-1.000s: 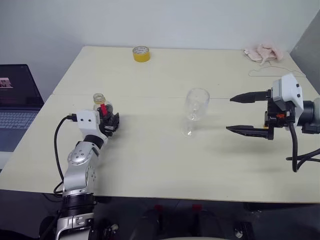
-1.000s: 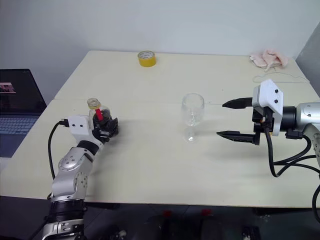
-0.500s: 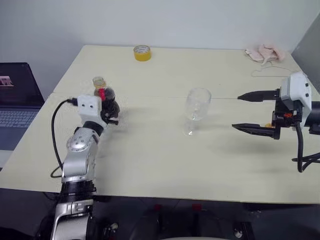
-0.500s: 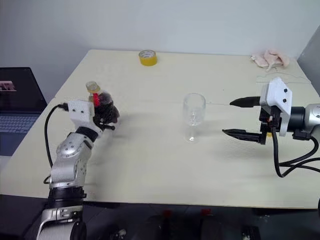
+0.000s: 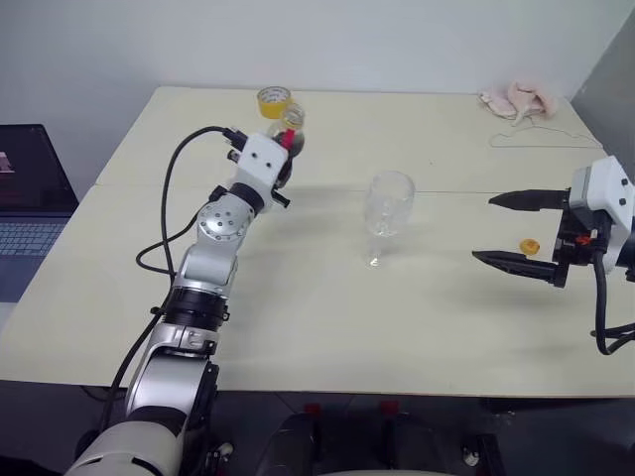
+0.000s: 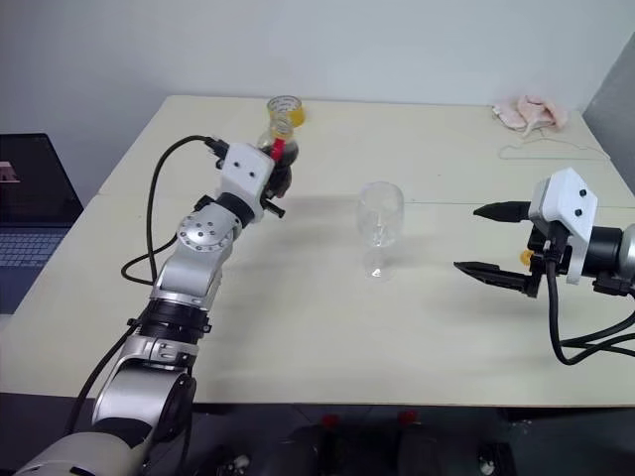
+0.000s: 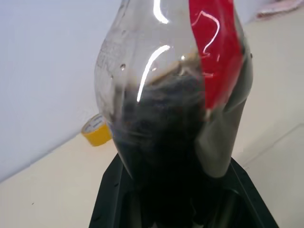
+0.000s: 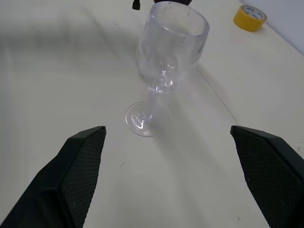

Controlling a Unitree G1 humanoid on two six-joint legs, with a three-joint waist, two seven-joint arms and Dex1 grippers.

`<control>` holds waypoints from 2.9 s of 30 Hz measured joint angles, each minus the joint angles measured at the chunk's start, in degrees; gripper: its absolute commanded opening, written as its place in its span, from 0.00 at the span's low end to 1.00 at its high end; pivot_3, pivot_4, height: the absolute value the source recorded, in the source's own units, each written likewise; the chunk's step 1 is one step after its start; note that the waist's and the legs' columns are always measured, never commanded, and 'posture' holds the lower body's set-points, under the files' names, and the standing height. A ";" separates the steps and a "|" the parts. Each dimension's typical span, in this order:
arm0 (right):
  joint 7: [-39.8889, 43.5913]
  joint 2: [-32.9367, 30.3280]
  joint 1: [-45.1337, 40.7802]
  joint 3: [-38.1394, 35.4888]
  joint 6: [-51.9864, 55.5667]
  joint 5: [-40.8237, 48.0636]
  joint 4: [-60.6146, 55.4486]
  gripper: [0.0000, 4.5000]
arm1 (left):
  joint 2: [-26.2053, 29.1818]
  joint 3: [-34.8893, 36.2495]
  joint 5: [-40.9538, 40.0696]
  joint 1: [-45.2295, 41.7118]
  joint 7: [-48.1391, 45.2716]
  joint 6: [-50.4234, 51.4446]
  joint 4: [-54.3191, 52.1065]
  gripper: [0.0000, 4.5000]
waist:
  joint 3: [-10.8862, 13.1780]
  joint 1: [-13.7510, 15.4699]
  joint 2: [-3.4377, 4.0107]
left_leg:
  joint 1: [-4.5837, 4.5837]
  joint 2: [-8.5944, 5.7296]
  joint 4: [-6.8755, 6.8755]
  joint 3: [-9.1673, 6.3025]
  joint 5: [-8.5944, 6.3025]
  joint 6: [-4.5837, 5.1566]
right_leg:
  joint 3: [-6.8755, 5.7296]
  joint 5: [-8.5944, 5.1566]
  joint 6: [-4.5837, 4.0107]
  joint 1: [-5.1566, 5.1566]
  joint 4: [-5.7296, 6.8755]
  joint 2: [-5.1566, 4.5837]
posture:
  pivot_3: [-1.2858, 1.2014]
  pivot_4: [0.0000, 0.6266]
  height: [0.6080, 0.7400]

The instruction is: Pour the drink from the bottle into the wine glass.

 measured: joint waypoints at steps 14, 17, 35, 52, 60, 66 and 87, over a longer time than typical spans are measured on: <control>-3.09 -0.02 1.87 -2.59 2.85 2.57 -4.27 1.00 | -2.18 -5.66 8.80 -6.49 1.41 -9.82 6.85 0.18 | 0.01 -0.03 -0.03 | 0.01 -0.02 0.02 0.01 0.00 0.00 | 0.00 0.00 0.00 0.01 0.05 -0.01 | 0.52 0.24 1.00; -4.37 0.50 1.71 -2.59 3.59 3.88 -5.07 1.00 | -2.10 -5.78 10.42 -8.00 1.42 -11.34 7.70 0.18 | 0.01 -0.04 -0.03 | 0.01 -0.02 0.02 0.02 0.00 0.00 | 0.01 0.00 0.00 0.01 0.06 -0.01 | 0.52 0.24 1.00; -16.29 14.28 5.23 -7.89 2.87 13.34 -12.29 1.00 | 1.03 -9.59 17.17 -8.81 0.65 -20.38 8.63 0.17 | 0.01 -0.11 -0.03 | 0.03 -0.05 0.11 0.02 0.00 0.00 | 0.03 0.00 0.01 -0.09 0.47 -0.03 | 0.52 0.24 1.00; -20.72 18.43 11.07 -5.22 -3.13 10.08 -14.01 1.00 | 2.95 -10.93 21.00 -10.82 -0.01 -26.03 8.30 0.17 | 0.01 -0.32 -0.02 | 0.07 -0.05 0.13 0.03 0.01 0.01 | 0.05 -0.01 0.01 -0.12 0.58 -0.01 | 0.52 0.24 1.00; -20.89 18.19 10.52 -4.42 -3.14 10.07 -14.03 1.00 | 3.88 -11.48 22.34 -12.93 0.02 -28.75 10.59 0.17 | 0.01 -0.35 -0.02 | 0.07 -0.05 0.14 0.03 0.01 0.01 | 0.04 -0.01 0.01 -0.12 0.60 -0.01 | 0.52 0.24 1.00; -21.12 17.85 10.62 -4.36 -3.14 10.07 -14.10 1.00 | 4.64 -12.45 23.96 -13.31 0.31 -30.96 12.41 0.17 | 0.01 -0.34 -0.02 | 0.07 -0.05 0.14 0.03 0.01 0.01 | 0.04 -0.01 0.02 -0.12 0.62 -0.01 | 0.52 0.24 1.00; -21.34 17.11 12.90 -4.38 -3.21 8.73 -14.07 1.00 | 6.25 -14.64 29.53 -15.36 5.09 -36.11 15.98 0.17 | 0.01 -0.41 -0.02 | 0.07 -0.05 0.16 0.04 0.01 0.01 | 0.05 -0.01 0.02 -0.15 0.73 -0.01 | 0.52 0.24 1.00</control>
